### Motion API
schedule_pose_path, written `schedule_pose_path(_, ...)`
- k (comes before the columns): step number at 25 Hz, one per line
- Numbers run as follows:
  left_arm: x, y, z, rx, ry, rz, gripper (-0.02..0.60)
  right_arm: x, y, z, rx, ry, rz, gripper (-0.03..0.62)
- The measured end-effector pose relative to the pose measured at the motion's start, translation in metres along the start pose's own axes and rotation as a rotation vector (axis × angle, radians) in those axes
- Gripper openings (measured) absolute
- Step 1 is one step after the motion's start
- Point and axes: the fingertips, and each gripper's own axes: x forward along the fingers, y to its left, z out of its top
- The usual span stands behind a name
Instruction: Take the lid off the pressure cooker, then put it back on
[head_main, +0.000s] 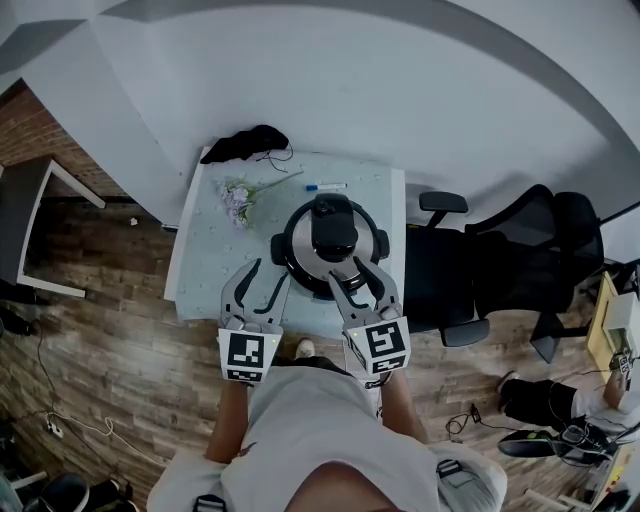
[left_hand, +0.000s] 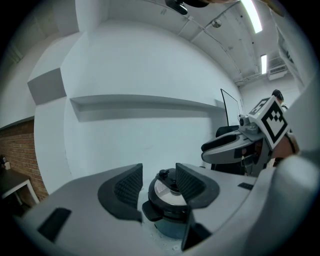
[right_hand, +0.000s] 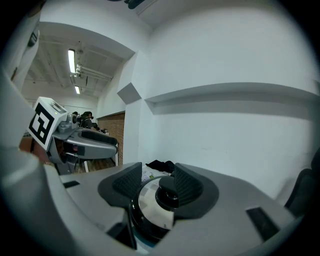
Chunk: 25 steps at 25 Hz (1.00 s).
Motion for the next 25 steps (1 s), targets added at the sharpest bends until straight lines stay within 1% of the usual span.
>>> schedule_pose_path(9,0.033,0.006,0.004,0.011,0.007,-0.042,0.202,0.021,-0.021,-0.003,0.016,0.017,-0.011,0.201)
schedule_pose_path(19,0.090,0.008,0.002,0.033,0.021,-0.193,0.202,0.055,-0.052,-0.015,0.039,0.077,-0.069,0.199)
schedule_pose_path(25,0.119,0.010,0.000,0.042,0.032,-0.292,0.202,0.067,-0.068,-0.023,0.070,0.111,-0.127,0.199)
